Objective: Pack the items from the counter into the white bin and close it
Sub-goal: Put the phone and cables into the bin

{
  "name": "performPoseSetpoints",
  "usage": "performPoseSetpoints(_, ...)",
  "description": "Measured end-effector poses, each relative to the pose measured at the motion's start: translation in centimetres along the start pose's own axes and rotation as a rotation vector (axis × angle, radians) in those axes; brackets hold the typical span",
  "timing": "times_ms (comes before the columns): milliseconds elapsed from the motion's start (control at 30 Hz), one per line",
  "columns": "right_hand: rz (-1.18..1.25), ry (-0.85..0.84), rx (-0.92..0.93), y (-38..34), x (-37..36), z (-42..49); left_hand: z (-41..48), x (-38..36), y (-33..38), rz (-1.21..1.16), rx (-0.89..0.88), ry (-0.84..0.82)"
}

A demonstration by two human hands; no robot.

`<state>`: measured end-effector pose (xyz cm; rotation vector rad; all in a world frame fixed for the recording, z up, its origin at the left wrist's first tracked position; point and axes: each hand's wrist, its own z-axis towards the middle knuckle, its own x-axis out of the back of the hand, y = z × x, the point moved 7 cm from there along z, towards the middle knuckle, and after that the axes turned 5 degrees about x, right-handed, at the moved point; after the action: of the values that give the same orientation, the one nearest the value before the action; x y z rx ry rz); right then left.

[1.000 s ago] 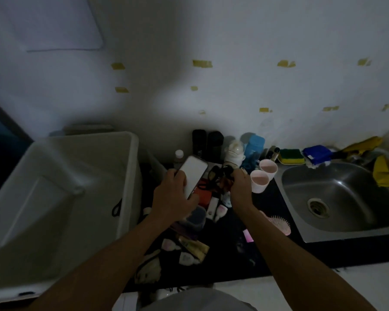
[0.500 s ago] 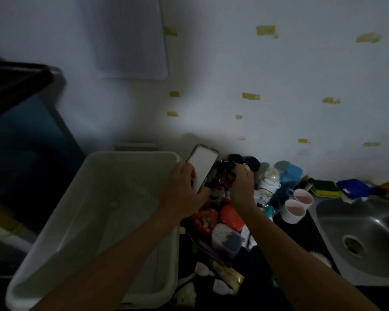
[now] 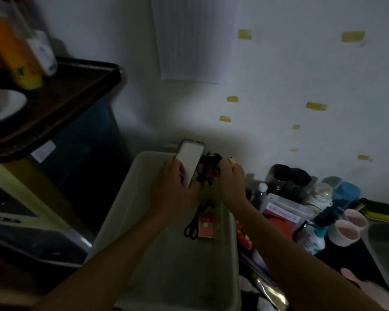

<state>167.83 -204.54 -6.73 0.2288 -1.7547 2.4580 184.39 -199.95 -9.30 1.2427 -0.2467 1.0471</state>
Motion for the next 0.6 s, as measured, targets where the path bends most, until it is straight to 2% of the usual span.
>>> performPoseSetpoints(133,-0.003,-0.093,-0.108,2.6,-4.1,-0.1,0.1,-0.8,-5.0,0.086,0.101,-0.032)
performPoseSetpoints(300,-0.032,-0.156,-0.262,6.4,-6.9,-1.3,-2.0,-5.5,-11.6,0.032,0.318,-0.249)
performPoseSetpoints(433,-0.083,-0.152,-0.360,8.8,-7.5,-2.0,-3.5,-9.1,-15.0,0.003,0.356,-0.394)
performPoseSetpoints(600,-0.106,-0.120,-0.440,12.4,-8.3,-3.0,-4.0,-13.0,-17.3,-0.080,0.353,-0.493)
